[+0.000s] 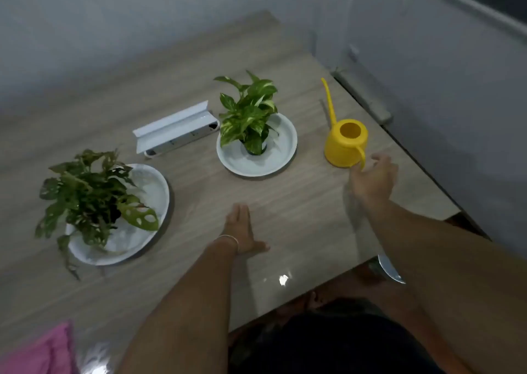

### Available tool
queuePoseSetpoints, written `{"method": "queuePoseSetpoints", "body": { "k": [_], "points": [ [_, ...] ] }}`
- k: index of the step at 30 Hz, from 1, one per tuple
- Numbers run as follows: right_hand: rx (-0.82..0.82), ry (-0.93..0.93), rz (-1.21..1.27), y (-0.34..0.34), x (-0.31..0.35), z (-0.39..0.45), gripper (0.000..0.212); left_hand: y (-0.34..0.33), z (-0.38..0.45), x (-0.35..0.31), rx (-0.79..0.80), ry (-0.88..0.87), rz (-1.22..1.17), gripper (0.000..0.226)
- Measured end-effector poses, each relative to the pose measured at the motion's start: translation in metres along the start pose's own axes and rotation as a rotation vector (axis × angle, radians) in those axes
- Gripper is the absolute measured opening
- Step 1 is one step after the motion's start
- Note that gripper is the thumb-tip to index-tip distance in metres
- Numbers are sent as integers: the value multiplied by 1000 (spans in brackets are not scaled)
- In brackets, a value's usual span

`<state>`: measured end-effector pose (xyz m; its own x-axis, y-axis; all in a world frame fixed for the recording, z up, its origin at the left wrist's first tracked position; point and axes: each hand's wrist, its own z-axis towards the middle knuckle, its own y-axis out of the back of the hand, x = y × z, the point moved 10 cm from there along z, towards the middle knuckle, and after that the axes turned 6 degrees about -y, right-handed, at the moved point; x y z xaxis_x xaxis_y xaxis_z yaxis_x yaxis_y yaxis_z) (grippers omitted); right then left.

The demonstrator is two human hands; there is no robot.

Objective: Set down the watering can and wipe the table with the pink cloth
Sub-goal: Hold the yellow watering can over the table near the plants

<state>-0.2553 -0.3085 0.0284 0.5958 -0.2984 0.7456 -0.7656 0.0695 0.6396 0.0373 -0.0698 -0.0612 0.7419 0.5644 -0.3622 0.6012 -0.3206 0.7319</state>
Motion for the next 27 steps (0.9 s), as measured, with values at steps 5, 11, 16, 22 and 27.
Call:
{"method": "queuePoseSetpoints", "body": {
  "k": [5, 11, 16, 22, 27],
  "points": [
    [234, -144, 63, -23, 1, 12, 61, -9, -8, -5, 3, 53, 46, 141],
    [368, -109, 15, -45, 4, 5, 30, -10, -14, -9, 49, 32, 144, 138],
    [393, -130, 129, -44, -4, -25, 23, -8, -15, -14, 23, 10, 122, 133],
    [352, -123, 281, -36, -30, -49, 36, -20, -25, -1, -33, 15, 44, 129],
    [352, -121, 374, -32, -25, -71, 37, -26, -33, 8, -38, -24, 4, 129]
  ]
}}
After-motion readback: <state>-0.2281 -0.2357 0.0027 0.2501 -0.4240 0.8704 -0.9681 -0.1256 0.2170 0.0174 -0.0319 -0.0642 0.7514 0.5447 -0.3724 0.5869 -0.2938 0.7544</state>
